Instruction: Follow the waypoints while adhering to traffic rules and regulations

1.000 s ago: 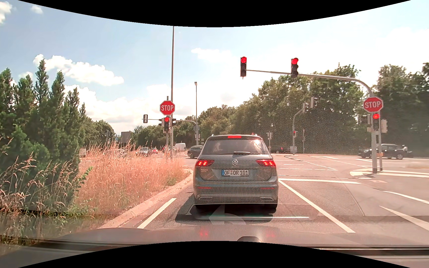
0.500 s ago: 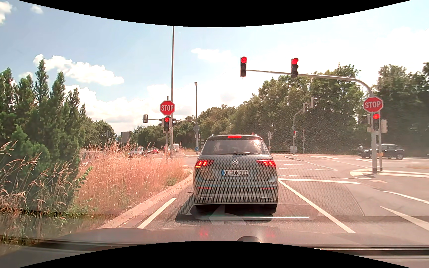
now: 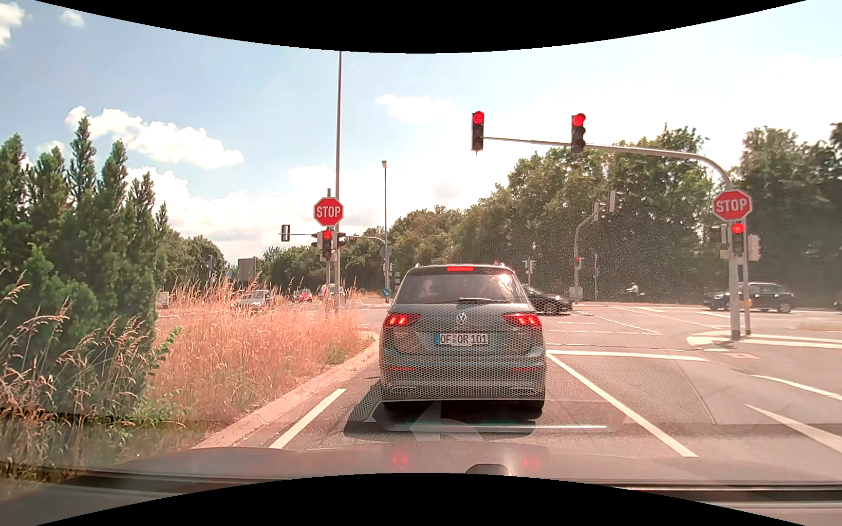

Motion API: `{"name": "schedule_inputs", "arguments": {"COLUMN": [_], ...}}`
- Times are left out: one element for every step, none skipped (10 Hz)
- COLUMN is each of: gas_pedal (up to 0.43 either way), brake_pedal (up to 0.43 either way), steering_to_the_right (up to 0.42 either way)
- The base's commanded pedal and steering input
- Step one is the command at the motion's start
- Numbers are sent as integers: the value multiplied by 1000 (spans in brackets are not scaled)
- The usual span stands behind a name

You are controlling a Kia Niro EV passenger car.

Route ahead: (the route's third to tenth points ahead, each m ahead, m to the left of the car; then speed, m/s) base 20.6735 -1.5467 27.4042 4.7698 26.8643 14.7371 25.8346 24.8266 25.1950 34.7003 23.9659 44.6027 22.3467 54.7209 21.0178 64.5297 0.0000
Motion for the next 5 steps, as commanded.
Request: {"name": "schedule_inputs", "arguments": {"gas_pedal": [0, 0, 0, 0, 0], "brake_pedal": [238, 238, 238, 238, 238], "steering_to_the_right": [8, 8, 8, 8, 8]}}
